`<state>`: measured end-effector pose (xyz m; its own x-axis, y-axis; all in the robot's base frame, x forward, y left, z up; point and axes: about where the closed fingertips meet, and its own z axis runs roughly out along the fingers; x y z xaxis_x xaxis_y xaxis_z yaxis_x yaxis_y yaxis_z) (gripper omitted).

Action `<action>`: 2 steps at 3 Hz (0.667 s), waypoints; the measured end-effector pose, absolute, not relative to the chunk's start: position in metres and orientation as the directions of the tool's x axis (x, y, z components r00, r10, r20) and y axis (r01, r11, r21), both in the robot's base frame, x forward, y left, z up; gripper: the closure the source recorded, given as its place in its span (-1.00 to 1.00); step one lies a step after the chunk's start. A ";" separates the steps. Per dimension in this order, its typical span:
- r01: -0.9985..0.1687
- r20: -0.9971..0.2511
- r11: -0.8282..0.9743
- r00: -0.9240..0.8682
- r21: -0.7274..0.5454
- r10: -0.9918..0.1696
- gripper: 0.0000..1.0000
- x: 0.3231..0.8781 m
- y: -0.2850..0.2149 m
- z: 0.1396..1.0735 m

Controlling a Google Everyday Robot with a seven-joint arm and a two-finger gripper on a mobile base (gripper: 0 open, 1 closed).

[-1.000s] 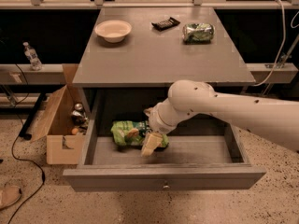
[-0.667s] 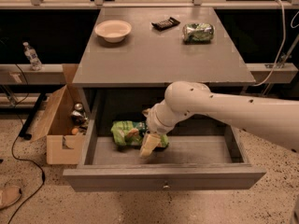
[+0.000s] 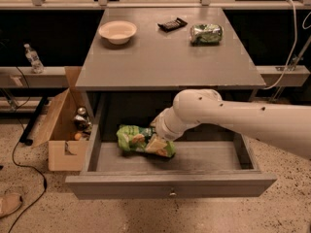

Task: Pick green rice chip bag from top drawer and place on counter

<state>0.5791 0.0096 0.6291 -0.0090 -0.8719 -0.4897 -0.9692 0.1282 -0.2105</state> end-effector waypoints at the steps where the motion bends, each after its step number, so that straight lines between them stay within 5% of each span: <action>1: -0.961 -0.554 0.189 -0.046 -0.204 -0.831 0.26 0.581 -0.001 0.635; 2: -0.955 -0.672 0.239 -0.062 -0.175 -0.738 0.72 0.576 -0.019 0.657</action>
Offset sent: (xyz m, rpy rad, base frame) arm -0.0116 -0.0877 0.0706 0.4384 -0.0466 -0.1072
